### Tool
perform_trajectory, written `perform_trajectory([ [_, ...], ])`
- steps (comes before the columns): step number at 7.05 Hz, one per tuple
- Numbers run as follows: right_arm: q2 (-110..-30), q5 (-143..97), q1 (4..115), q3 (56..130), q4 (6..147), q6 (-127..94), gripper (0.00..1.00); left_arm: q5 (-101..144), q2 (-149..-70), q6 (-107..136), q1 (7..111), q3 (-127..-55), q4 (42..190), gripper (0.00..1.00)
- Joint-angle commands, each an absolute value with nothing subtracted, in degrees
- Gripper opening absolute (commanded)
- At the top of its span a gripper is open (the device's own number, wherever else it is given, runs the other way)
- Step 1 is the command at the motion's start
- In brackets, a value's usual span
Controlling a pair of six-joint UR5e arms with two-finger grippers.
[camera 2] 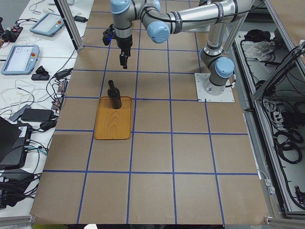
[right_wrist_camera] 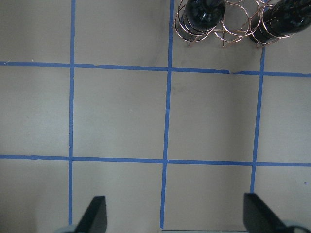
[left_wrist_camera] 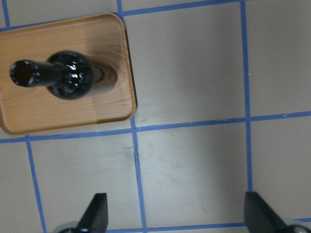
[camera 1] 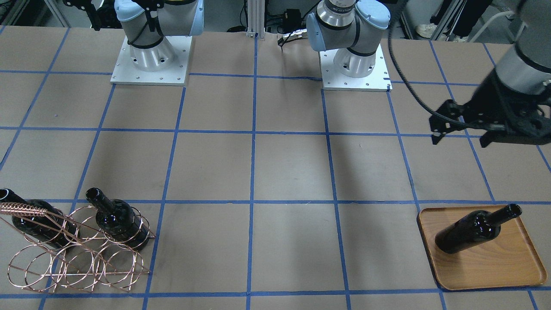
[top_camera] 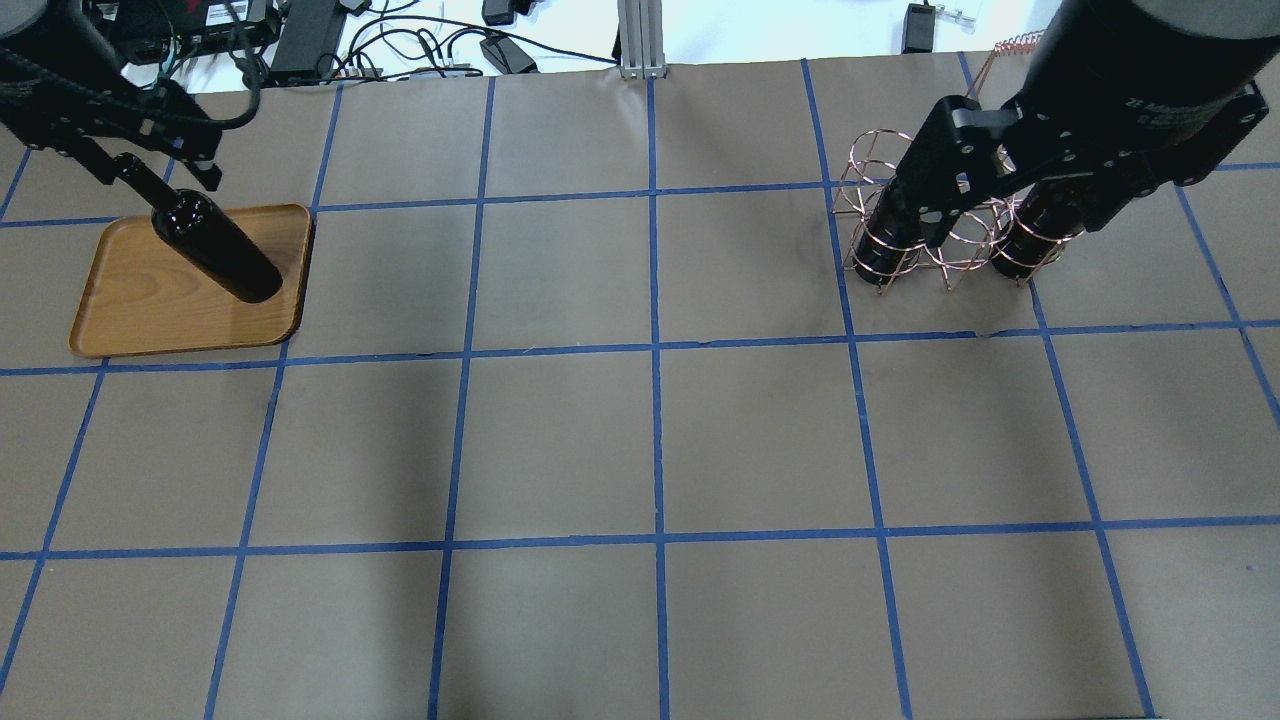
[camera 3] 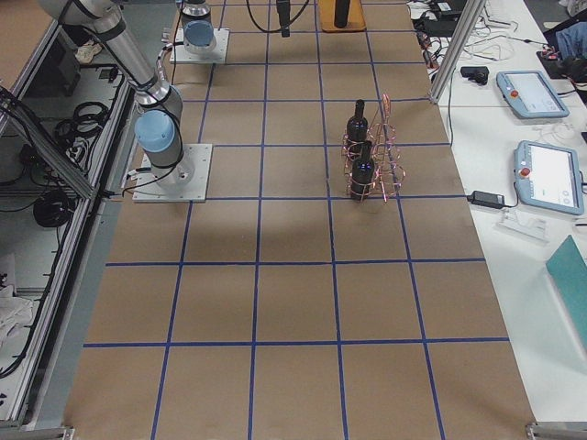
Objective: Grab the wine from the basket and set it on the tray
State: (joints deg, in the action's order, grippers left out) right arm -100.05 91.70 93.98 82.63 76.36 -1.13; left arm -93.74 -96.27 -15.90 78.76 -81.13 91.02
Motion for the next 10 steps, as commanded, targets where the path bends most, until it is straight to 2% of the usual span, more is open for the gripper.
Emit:
perform_trajectory([
  [1,-99.5,91.85,93.78,82.88,76.11,-1.14,1.0,-93.87,-94.05,-7.92,86.64,-81.65,94.03,1.0],
  [7,-98.17,91.32,93.51,83.58,72.44,-1.67,1.0,-90.44,-90.97,-7.82,86.84,-81.74,97.3,1.0],
  [10,-96.94,90.88,93.52,83.5,76.2,-1.76,1.0,-88.24,-89.21,-8.26,86.31,-81.74,96.68,1.0],
])
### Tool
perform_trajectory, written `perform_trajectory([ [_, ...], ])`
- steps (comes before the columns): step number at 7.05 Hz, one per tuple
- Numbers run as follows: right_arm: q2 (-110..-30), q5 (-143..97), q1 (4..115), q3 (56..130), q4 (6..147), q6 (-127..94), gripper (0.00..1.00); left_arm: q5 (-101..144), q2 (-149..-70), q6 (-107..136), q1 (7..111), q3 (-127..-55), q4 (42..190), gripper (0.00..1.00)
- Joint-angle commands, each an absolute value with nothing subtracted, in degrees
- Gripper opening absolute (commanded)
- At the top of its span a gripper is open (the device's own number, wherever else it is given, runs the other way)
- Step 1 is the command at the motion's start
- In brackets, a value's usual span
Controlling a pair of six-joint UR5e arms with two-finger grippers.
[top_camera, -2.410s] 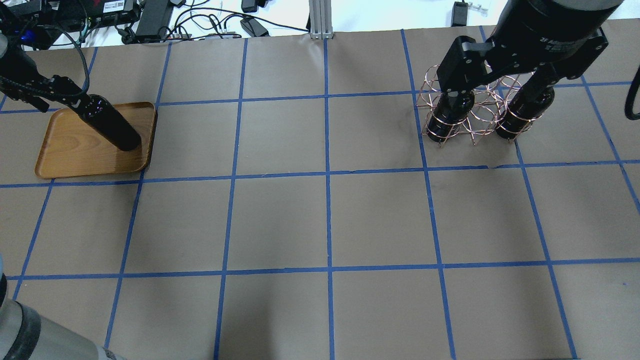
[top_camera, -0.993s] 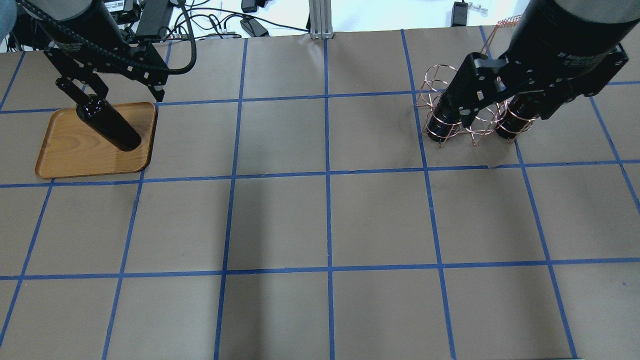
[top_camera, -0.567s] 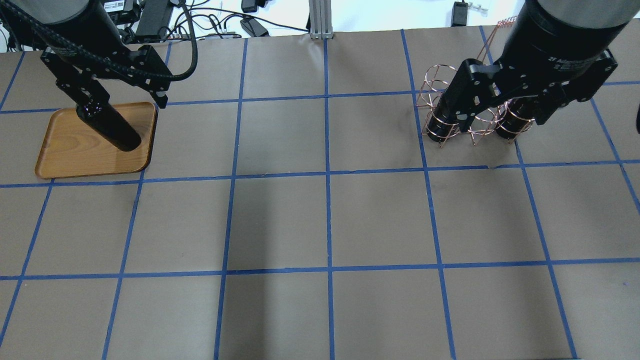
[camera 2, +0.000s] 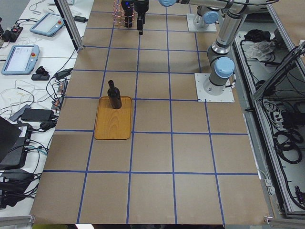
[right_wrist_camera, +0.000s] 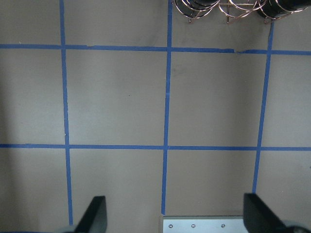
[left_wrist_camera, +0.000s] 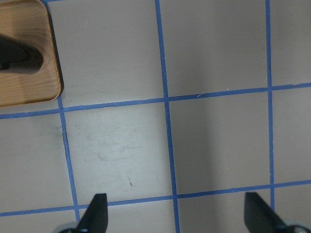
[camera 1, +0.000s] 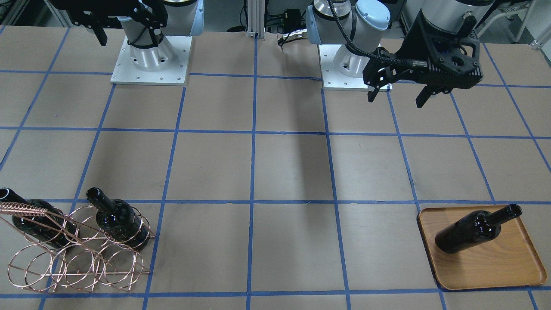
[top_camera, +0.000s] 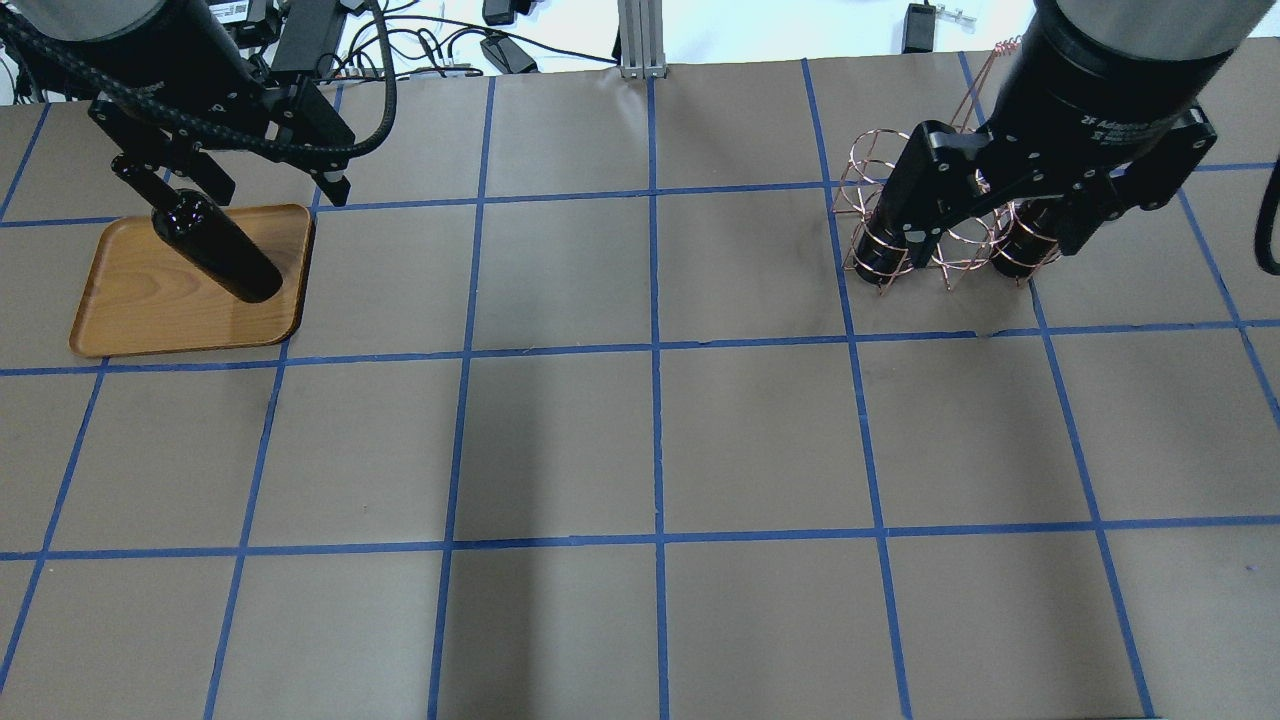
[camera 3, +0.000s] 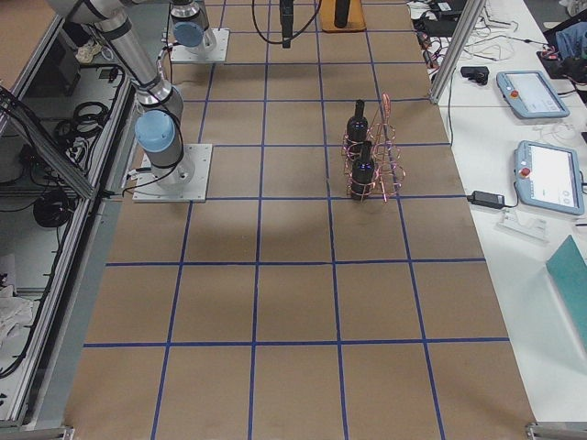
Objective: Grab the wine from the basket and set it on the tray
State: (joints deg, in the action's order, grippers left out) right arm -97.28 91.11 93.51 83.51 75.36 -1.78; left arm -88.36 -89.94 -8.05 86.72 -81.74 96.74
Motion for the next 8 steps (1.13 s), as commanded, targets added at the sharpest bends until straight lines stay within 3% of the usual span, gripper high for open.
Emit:
perform_trajectory([
  [1,-96.86,91.66,93.52,83.58,76.38,-1.76,1.0,-88.16,-89.38,-8.26,86.13,-81.74,96.59,1.0],
  [8,-96.15,91.58,93.52,83.58,76.82,-1.93,1.0,-88.42,-88.77,-8.26,86.4,-82.79,96.85,1.0],
])
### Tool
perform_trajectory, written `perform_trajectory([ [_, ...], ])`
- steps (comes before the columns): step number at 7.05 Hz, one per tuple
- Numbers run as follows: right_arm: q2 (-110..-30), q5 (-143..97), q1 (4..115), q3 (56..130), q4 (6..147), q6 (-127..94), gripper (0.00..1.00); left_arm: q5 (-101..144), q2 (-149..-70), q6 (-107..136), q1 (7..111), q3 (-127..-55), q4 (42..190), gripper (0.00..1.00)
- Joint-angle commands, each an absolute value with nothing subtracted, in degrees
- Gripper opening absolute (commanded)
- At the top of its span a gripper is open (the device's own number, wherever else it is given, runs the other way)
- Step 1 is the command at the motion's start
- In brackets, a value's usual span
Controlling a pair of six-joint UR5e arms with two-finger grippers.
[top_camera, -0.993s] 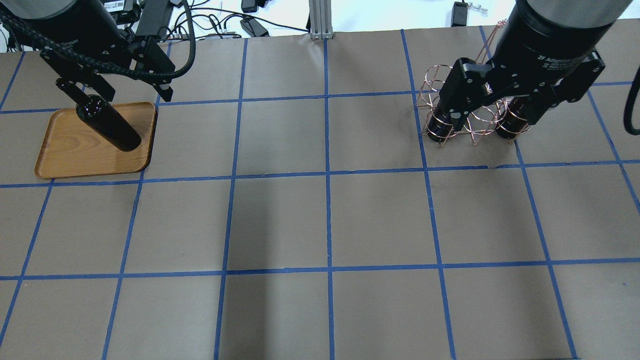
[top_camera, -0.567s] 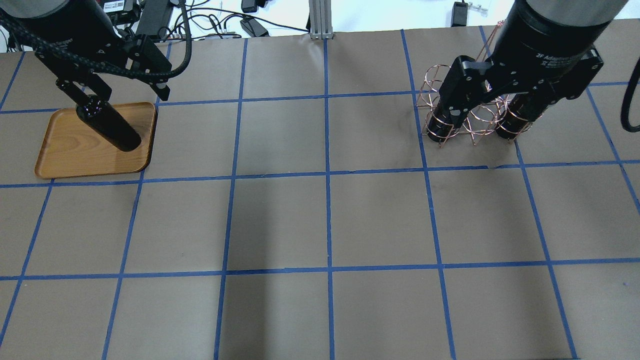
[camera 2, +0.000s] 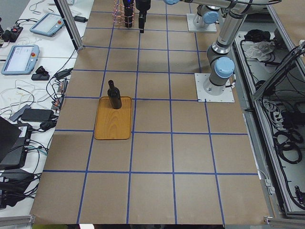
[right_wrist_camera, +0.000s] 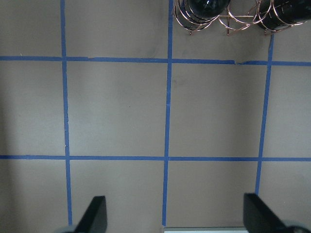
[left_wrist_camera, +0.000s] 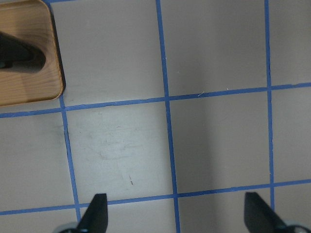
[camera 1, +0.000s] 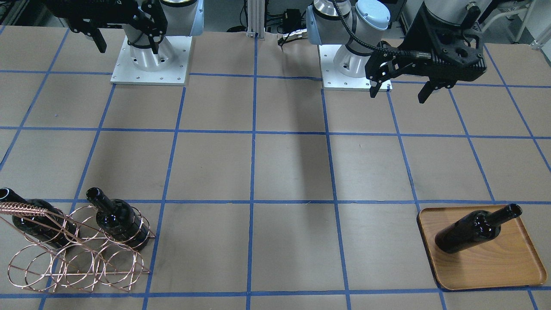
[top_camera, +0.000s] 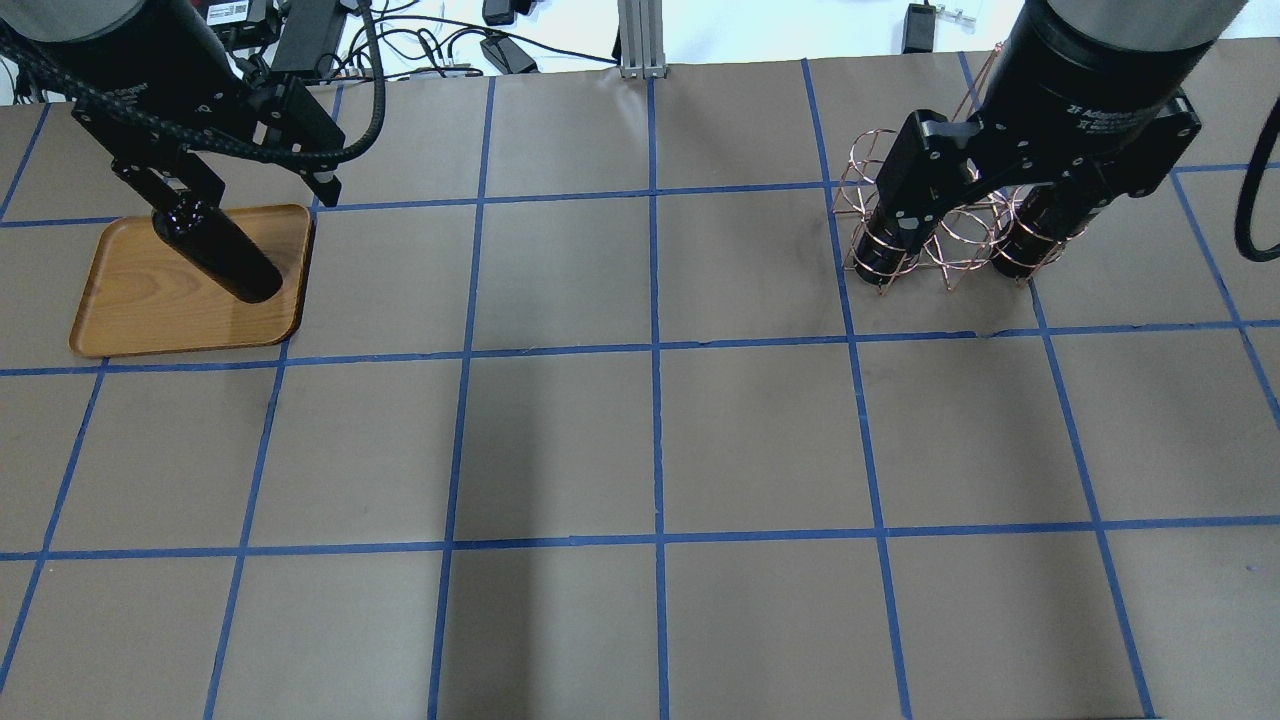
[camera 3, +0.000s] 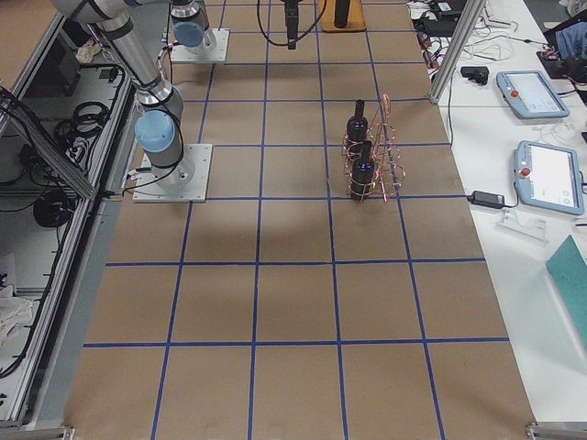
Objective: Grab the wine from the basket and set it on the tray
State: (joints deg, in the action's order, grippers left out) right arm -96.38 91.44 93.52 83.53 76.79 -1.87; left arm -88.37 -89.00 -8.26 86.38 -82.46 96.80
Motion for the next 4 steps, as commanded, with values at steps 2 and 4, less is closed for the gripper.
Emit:
perform_trajectory([
  [2,-95.72,92.02,93.52,83.5,77.16,-1.93,1.0,-88.42,-88.59,-8.26,86.4,-82.88,97.03,1.0],
  [4,-95.71,92.29,93.52,83.58,77.26,-2.02,1.0,-88.5,-88.59,-8.17,86.4,-83.4,97.03,1.0],
])
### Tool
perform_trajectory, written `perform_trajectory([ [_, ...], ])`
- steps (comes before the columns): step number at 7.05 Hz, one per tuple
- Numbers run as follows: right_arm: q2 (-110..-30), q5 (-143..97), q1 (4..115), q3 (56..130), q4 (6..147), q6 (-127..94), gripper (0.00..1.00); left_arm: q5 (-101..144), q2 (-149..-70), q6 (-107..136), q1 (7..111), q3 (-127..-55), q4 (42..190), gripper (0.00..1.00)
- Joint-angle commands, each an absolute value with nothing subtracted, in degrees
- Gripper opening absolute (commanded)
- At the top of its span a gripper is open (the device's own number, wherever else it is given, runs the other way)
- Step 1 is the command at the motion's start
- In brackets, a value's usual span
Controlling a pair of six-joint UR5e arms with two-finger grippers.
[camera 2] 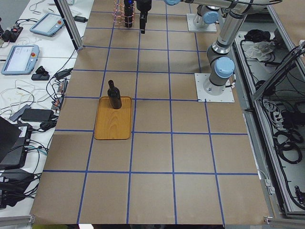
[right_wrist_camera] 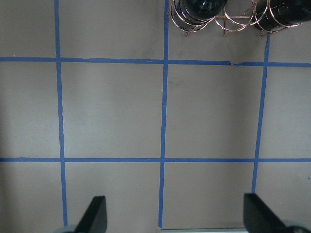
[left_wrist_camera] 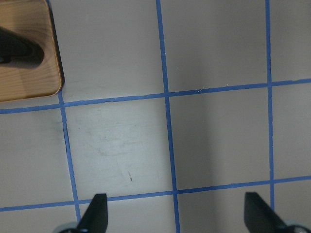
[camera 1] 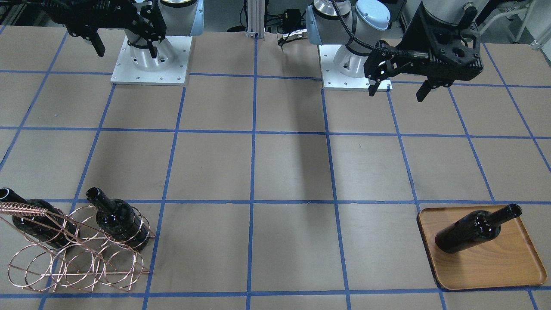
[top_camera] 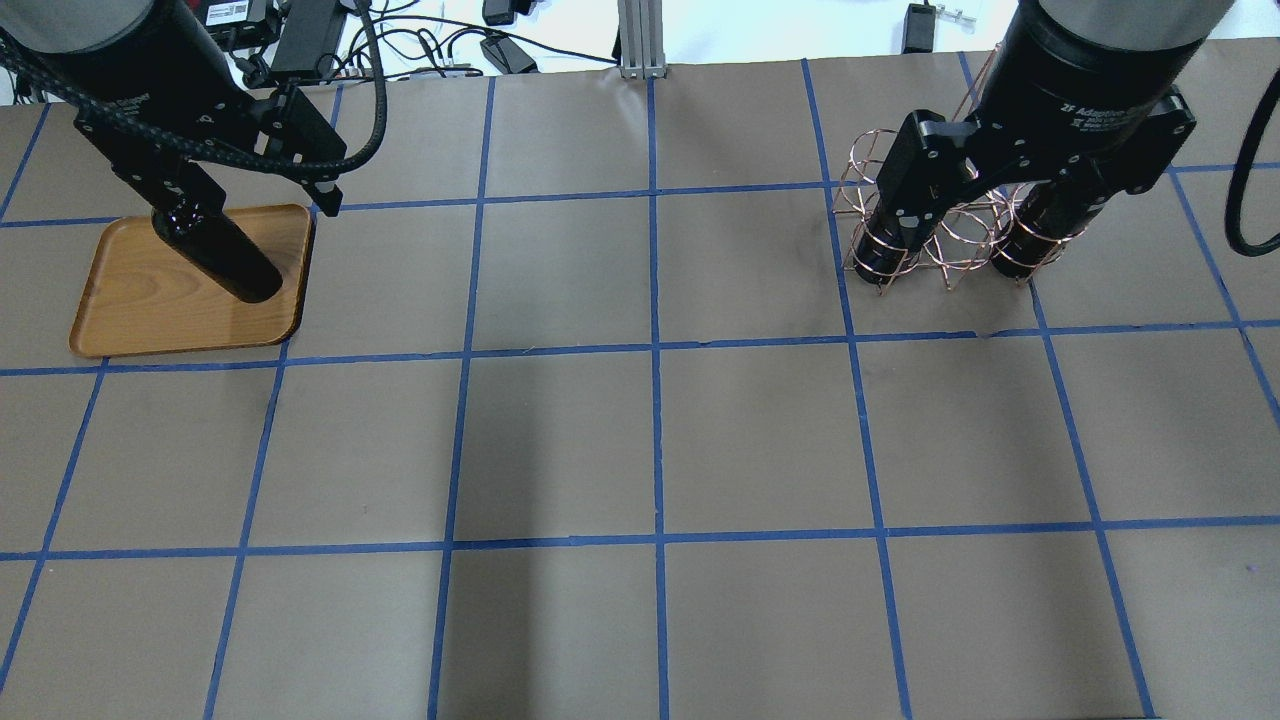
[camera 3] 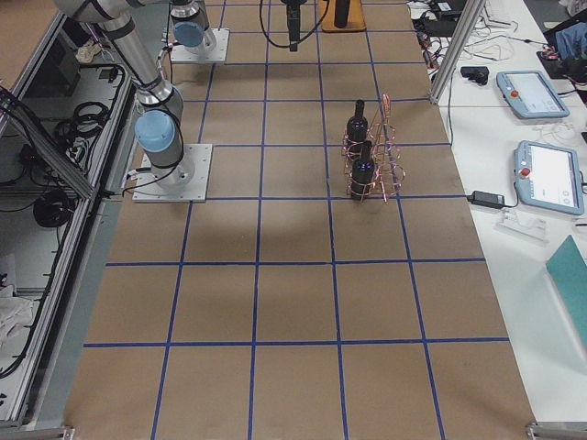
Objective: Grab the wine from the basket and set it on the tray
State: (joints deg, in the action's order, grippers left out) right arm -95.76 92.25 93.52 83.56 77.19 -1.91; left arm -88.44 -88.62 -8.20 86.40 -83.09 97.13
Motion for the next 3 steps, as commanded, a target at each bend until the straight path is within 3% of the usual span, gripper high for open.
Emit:
perform_trajectory([
  [1,-95.54,92.46,93.52,83.58,77.26,-2.11,1.0,-88.68,-88.25,-8.17,86.4,-83.41,97.21,1.0],
  [3,-94.31,92.02,93.52,83.58,77.52,-2.11,1.0,-88.59,-88.07,-8.17,86.4,-83.5,97.12,1.0],
])
